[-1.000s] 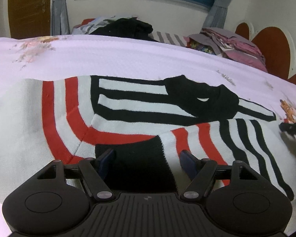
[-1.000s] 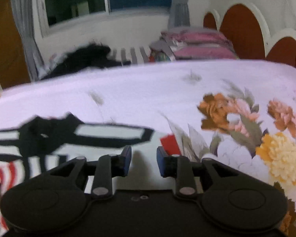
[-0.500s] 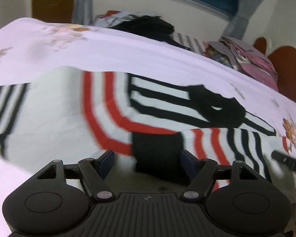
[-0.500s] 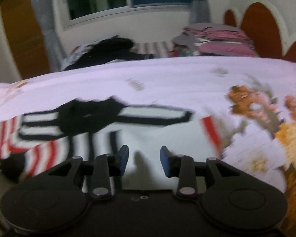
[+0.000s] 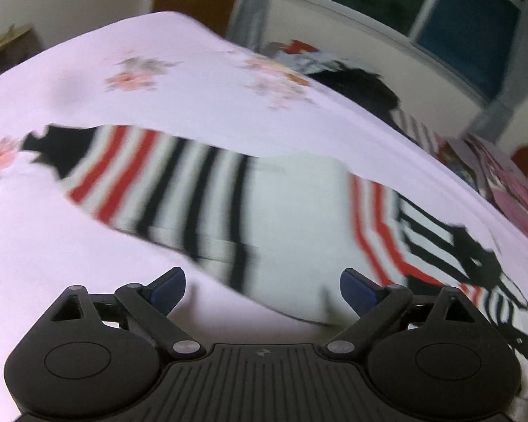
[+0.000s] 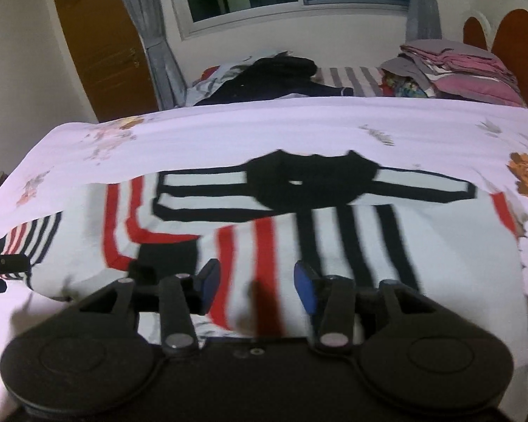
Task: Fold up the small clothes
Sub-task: 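Grasp the other black sleeve cuff with the left tool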
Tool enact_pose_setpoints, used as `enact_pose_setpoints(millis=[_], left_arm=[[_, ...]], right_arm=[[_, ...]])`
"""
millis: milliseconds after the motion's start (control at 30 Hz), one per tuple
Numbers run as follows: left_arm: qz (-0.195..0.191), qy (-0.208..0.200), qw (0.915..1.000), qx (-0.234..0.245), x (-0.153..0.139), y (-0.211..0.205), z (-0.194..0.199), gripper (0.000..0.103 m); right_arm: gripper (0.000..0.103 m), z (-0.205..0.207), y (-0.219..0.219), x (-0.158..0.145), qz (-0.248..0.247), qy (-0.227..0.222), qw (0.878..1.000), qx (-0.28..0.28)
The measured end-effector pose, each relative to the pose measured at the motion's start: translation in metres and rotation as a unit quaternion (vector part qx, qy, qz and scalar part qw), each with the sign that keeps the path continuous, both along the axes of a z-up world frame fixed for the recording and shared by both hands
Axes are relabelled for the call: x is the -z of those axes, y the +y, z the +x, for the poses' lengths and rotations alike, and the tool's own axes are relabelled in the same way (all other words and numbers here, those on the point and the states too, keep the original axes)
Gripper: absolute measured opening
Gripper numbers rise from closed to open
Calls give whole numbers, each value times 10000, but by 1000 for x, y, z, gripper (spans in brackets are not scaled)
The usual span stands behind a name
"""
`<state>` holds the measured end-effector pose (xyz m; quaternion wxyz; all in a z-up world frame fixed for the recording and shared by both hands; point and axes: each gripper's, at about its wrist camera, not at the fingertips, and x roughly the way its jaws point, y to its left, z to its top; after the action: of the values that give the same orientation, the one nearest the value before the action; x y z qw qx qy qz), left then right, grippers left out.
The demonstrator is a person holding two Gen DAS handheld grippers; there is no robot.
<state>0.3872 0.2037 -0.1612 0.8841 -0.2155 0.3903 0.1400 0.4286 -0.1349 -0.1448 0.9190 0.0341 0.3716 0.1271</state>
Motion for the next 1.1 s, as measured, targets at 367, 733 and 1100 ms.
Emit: enact_pose_setpoints(millis=[367, 733, 1100], left_arm=[[-1157, -229, 9840, -1335, 47, 143, -23, 93], [-1239, -588, 9804, -1413, 68, 176, 9, 19], [-1155, -1412, 9829, -268, 11, 134, 16, 6]], right_arm=[[50, 1, 62, 9, -97, 131, 9999, -18], [48, 15, 78, 23, -306, 208, 9990, 268], [47, 24, 75, 35, -223, 451, 9982, 322]])
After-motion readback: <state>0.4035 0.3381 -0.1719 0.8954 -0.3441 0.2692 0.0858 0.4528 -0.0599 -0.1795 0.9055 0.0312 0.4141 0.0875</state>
